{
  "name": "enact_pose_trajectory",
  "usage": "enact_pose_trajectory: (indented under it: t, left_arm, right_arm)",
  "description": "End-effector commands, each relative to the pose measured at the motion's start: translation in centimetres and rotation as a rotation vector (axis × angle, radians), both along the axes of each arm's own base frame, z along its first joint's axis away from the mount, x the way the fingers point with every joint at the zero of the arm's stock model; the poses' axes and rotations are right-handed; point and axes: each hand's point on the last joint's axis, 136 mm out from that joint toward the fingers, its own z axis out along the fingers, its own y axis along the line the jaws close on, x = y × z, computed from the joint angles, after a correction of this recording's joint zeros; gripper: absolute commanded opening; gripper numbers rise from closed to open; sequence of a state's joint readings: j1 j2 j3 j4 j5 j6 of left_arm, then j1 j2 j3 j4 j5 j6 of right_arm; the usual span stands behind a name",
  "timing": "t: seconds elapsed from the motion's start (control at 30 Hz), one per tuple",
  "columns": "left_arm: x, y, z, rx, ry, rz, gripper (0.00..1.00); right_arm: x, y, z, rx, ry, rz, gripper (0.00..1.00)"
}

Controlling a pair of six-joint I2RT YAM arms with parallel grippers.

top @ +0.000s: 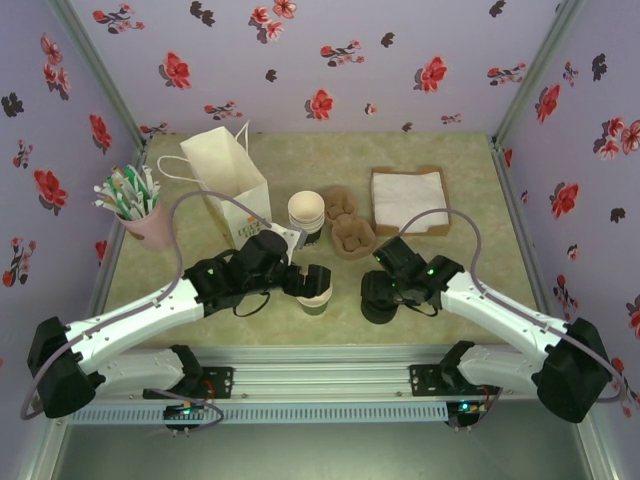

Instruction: Pack the takeout coffee

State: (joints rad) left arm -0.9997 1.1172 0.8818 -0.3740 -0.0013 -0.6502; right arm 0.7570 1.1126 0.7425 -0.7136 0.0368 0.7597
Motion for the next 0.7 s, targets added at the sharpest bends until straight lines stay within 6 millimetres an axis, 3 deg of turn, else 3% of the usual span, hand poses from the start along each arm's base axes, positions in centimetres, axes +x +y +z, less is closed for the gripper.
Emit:
enact_pose_trajectory:
  t: [0.0,0.67]
  left_arm:
    - [0.2,0.1,0.7,-0.008,-0.047,-0.002,0.99]
    - [0.1,0.2,0.8,-0.017,-0.051,0.000,0.99]
  right_arm:
    - [-0.3,-0.3,-0.5,-0.016,0.023,0.005,0.82]
    - [-0.7,-0.7,1.2,0.005,0.001,-0.004,0.71]
